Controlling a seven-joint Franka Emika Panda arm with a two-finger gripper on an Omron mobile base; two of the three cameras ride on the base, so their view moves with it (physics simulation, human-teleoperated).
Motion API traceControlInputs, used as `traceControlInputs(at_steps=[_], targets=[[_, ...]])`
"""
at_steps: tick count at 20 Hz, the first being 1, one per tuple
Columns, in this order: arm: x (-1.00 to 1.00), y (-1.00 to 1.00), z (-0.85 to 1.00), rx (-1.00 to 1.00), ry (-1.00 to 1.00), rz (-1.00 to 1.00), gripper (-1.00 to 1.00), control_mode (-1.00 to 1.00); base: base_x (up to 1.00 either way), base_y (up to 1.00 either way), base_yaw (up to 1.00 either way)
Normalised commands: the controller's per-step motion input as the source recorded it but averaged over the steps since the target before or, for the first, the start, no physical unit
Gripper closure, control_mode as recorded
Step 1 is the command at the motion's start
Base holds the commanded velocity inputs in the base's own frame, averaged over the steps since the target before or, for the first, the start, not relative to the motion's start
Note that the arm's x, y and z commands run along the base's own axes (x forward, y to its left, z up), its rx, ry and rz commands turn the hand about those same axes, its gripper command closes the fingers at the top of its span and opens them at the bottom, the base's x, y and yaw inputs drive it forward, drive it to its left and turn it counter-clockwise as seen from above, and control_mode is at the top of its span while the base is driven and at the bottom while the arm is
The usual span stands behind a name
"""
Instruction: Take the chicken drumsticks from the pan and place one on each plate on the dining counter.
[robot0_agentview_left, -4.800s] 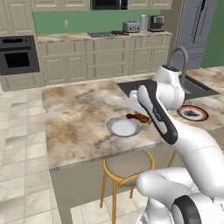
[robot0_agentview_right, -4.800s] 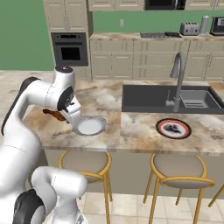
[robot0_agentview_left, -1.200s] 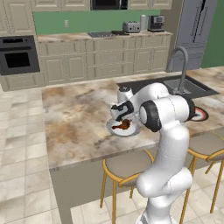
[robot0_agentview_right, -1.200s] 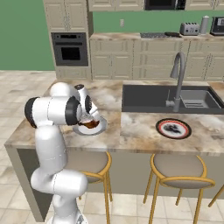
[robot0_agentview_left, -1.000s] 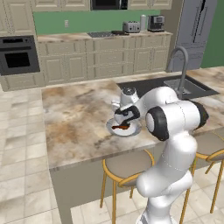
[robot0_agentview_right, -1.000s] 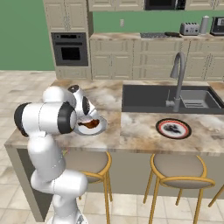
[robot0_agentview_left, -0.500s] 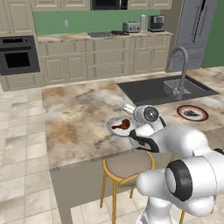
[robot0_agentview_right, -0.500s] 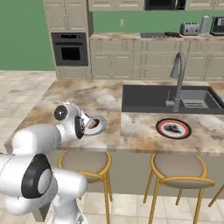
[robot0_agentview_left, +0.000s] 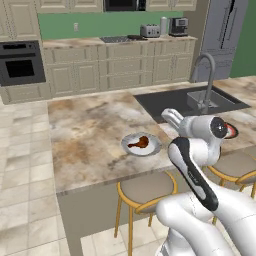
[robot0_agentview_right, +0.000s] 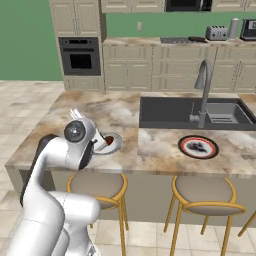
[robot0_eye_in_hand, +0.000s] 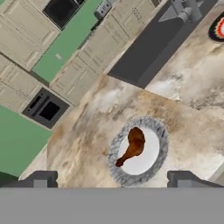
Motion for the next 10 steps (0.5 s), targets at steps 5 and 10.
traceControlInputs(at_steps=[5, 10], targets=[[-1.0, -0.1, 0.28, 0.09, 0.33, -0.01, -1.0, -1.0, 0.0, 0.0, 0.0], [-0.6, 0.0, -0.33, -0.02, 0.09, -0.06, -1.0, -1.0, 0.0, 0.0, 0.0]])
